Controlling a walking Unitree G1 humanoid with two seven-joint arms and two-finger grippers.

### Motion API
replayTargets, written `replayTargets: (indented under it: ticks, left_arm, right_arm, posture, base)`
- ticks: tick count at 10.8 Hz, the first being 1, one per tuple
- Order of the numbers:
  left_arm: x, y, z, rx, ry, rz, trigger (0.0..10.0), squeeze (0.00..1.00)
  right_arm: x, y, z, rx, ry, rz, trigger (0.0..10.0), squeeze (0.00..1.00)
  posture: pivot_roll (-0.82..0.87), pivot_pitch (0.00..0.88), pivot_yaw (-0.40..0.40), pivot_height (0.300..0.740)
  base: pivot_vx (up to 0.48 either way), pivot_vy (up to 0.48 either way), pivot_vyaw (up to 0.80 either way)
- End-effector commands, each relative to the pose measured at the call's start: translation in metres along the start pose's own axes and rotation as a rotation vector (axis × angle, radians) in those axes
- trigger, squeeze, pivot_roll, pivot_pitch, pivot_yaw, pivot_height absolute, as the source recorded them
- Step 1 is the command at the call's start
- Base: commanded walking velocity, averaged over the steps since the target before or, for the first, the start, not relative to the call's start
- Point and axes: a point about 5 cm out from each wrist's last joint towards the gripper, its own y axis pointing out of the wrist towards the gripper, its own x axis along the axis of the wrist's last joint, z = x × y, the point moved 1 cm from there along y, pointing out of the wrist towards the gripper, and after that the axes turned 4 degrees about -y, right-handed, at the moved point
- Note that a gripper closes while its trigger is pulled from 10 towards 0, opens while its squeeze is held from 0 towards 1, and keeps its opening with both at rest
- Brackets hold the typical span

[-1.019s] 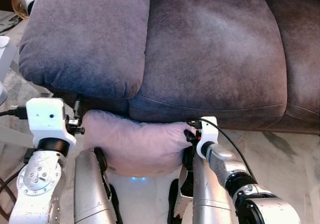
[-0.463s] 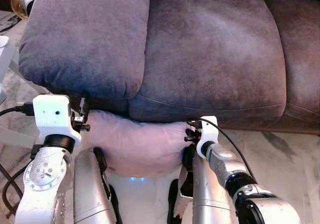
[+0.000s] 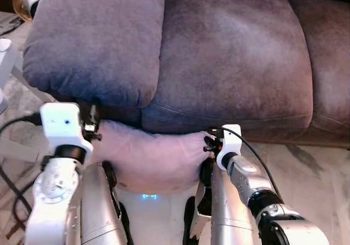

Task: Move the pillow to the sofa from floor

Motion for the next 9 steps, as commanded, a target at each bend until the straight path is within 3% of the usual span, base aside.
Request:
replayTargets:
  ticks: [1,2,3,5,6,9]
  left_arm:
    - [-0.015,-0.003,-0.001,0.004,-0.01,0.05,10.0,0.0]
    - [-0.028,-0.006,0.0,0.013,-0.047,0.096,10.0,0.0]
    - [-0.044,-0.022,0.007,0.051,-0.014,0.14,10.0,0.0]
    - [-0.038,-0.036,0.014,0.082,0.012,0.131,10.0,0.0]
    - [-0.047,-0.043,0.017,0.078,0.021,0.16,10.0,0.0]
    - [-0.045,-0.025,0.002,0.032,0.005,0.105,10.0,0.0]
  right_arm:
    - [0.027,-0.004,-0.015,-0.046,-0.023,-0.127,10.0,0.0]
    - [0.022,-0.006,-0.017,-0.053,-0.026,-0.121,10.0,0.0]
    - [0.014,-0.01,-0.021,-0.081,-0.031,-0.108,10.0,0.0]
    - [0.015,-0.014,-0.025,-0.109,-0.013,-0.141,10.0,0.0]
    - [0.016,-0.015,-0.026,-0.126,-0.013,-0.155,10.0,0.0]
    - [0.018,-0.014,-0.025,-0.145,-0.005,-0.163,10.0,0.0]
  posture:
    - [0.13,0.247,-0.164,0.498]
    - [0.12,0.243,-0.161,0.498]
    - [0.11,0.236,-0.155,0.498]
    - [0.12,0.236,-0.153,0.498]
    - [0.12,0.224,-0.146,0.498]
    - [0.11,0.202,-0.139,0.498]
  base:
    - [0.0,0.0,0.0]
    - [0.0,0.0,0.0]
    - [0.0,0.0,0.0]
    - [0.0,0.0,0.0]
    - [0.0,0.0,0.0]
    - [0.0,0.0,0.0]
